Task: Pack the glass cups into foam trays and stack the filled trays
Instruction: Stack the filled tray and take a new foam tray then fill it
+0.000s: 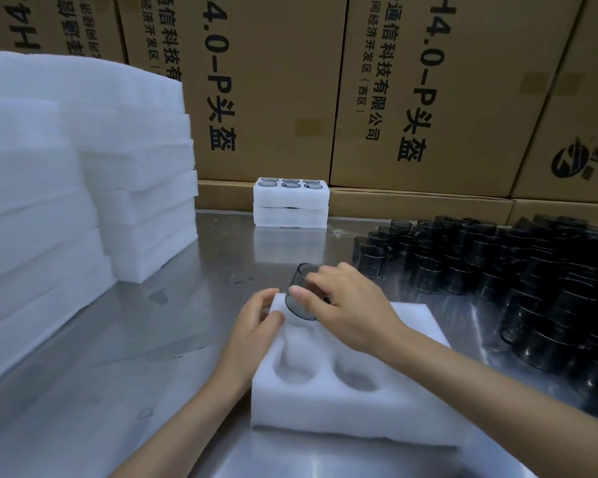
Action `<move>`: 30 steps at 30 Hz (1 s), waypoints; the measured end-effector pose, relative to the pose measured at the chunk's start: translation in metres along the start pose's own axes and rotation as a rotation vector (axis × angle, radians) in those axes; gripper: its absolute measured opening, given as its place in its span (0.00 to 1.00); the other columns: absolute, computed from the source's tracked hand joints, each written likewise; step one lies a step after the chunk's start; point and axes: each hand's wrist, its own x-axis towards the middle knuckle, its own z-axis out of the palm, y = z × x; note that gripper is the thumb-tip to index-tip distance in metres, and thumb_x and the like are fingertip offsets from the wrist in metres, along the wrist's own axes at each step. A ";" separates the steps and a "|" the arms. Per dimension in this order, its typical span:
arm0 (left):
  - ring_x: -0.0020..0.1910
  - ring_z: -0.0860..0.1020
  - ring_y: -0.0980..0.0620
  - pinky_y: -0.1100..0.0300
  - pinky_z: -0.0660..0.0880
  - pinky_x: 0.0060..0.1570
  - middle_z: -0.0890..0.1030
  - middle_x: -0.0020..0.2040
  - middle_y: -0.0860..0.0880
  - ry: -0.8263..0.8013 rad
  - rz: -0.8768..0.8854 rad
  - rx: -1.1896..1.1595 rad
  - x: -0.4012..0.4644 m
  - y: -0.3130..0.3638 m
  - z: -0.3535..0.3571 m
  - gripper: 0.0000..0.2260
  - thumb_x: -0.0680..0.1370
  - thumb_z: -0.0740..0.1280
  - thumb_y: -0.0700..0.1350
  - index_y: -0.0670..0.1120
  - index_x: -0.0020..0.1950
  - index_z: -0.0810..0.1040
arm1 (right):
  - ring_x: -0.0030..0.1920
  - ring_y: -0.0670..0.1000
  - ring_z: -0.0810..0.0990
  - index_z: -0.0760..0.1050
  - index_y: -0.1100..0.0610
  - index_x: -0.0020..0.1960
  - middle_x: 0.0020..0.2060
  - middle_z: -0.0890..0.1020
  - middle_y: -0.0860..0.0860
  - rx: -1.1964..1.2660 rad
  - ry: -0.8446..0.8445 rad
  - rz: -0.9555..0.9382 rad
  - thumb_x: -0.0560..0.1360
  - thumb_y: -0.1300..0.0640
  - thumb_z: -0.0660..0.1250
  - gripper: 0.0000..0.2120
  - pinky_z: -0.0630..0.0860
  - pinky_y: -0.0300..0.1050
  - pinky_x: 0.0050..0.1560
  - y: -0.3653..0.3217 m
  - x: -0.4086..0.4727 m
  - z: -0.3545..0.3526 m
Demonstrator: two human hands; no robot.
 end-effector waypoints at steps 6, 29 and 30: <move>0.61 0.73 0.48 0.49 0.69 0.63 0.78 0.57 0.46 0.028 0.016 0.065 0.009 -0.002 0.005 0.11 0.79 0.58 0.37 0.44 0.56 0.77 | 0.39 0.48 0.64 0.60 0.52 0.28 0.29 0.69 0.47 -0.095 -0.048 0.003 0.78 0.38 0.55 0.25 0.57 0.42 0.30 -0.006 0.009 0.005; 0.61 0.70 0.59 0.67 0.63 0.57 0.72 0.61 0.49 -0.040 0.017 0.046 0.011 -0.006 0.001 0.15 0.83 0.54 0.45 0.52 0.67 0.73 | 0.43 0.48 0.64 0.65 0.52 0.33 0.33 0.69 0.45 -0.256 -0.219 -0.070 0.77 0.35 0.53 0.23 0.60 0.44 0.35 -0.010 0.012 0.000; 0.62 0.69 0.58 0.66 0.62 0.58 0.72 0.61 0.49 -0.036 0.015 0.044 0.011 -0.006 0.001 0.16 0.83 0.54 0.45 0.52 0.68 0.72 | 0.43 0.48 0.64 0.66 0.52 0.34 0.33 0.69 0.45 -0.277 -0.221 -0.083 0.77 0.36 0.53 0.23 0.60 0.44 0.35 -0.011 0.012 0.000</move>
